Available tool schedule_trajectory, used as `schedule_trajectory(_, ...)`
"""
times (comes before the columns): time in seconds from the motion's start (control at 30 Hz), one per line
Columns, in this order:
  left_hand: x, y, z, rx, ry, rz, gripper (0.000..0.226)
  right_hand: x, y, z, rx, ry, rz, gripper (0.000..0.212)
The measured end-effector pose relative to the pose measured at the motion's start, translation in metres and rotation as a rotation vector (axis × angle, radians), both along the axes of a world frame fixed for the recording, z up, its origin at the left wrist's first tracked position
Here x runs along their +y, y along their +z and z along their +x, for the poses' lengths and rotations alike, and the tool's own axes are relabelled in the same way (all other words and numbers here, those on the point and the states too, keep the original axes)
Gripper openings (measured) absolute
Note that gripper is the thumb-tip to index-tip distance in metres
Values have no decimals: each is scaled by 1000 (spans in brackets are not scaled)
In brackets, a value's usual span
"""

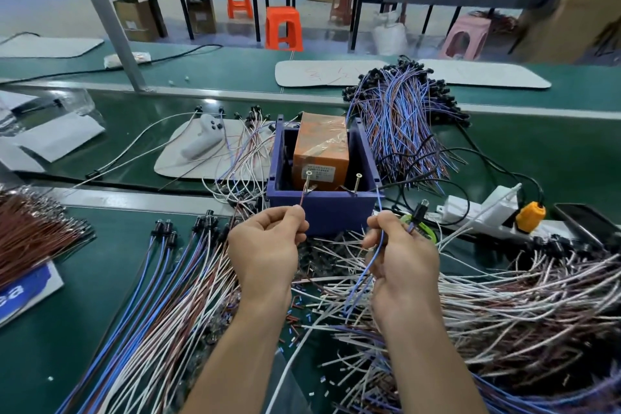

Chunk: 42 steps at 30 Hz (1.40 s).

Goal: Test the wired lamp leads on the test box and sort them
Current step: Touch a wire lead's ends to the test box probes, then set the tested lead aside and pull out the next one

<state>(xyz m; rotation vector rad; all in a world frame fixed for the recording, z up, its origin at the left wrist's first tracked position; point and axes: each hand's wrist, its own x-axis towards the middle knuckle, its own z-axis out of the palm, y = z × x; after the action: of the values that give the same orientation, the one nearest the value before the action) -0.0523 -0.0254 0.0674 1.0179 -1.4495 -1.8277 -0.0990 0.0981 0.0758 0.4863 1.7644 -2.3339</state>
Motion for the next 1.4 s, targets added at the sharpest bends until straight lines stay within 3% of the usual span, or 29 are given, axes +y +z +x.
schedule_trajectory(0.33,-4,0,4,5,-30,-10,21,1,-7,-3,14,-14,7,19)
schedule_trajectory(0.73,-4,-8,6,27,-10,27,25,-15,-9,-5,59,-16,58,29)
schedule_trajectory(1.03,-6,-5,3,26,-34,8,14,-16,-14,-5,131,37,85,24)
schedule_trajectory(1.4,0,-4,17,52,-54,41,21,3,-13,10,134,28,1,30)
